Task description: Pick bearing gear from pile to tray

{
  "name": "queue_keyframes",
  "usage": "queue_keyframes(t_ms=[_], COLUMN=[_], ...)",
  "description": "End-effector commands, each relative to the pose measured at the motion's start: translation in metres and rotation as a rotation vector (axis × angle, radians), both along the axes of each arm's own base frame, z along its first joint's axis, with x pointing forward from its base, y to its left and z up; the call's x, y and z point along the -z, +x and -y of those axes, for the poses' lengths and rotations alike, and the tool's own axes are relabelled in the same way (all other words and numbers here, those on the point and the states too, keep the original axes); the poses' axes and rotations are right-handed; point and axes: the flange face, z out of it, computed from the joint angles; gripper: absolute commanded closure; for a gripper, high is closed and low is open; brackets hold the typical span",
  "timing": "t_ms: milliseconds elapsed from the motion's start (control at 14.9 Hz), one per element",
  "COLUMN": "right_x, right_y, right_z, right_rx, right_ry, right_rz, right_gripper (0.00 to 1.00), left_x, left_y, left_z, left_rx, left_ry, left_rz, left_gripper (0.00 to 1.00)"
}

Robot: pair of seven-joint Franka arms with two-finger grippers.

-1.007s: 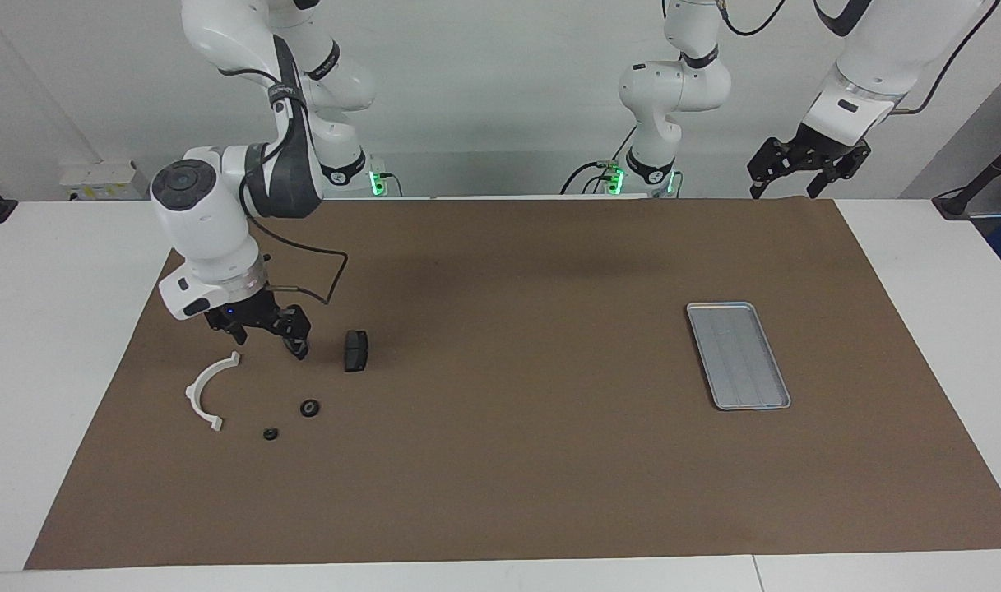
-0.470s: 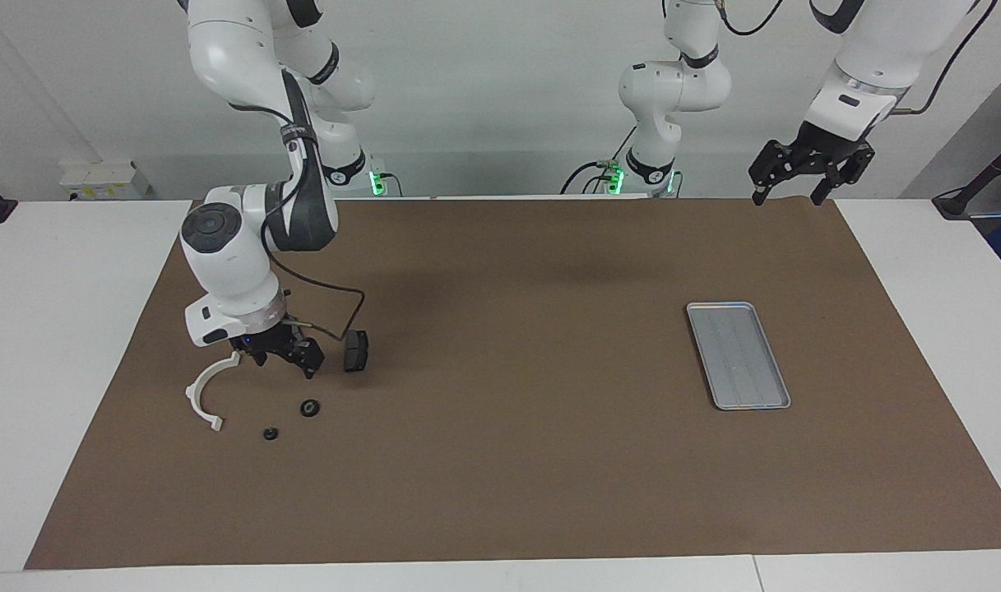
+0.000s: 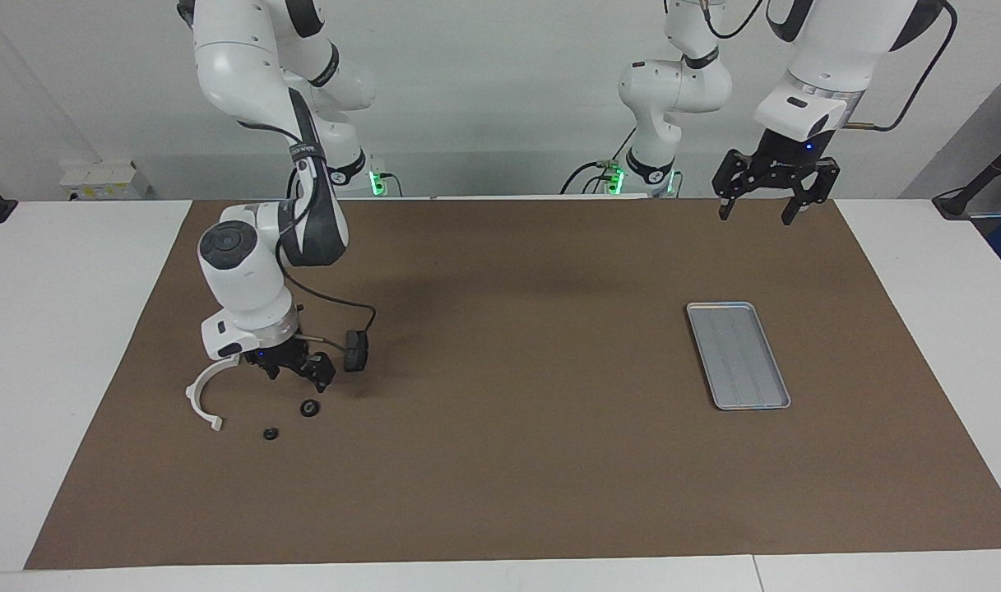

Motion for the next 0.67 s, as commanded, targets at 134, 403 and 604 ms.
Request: queue_keyframes(t_ms=[134, 403, 604], right_x=[0.018, 0.023, 0.031], right_y=[0.007, 0.010, 0.011], right_z=[0.000, 0.001, 0.003], right_rx=[0.008, 0.000, -0.001], right_ry=[-0.008, -0.014, -0.014], right_rz=[0.027, 0.039, 0.047], right_gripper=[0.04, 0.04, 0.04], left_x=[0.031, 0.058, 0.056], left_y=[-0.023, -0.049, -0.047], left_z=[-0.004, -0.005, -0.010], left_rx=[0.041, 0.048, 0.039], left_ry=[0.017, 0.016, 0.016], left_rz=[-0.001, -0.001, -0.002], left_gripper=[0.00, 0.00, 0.00])
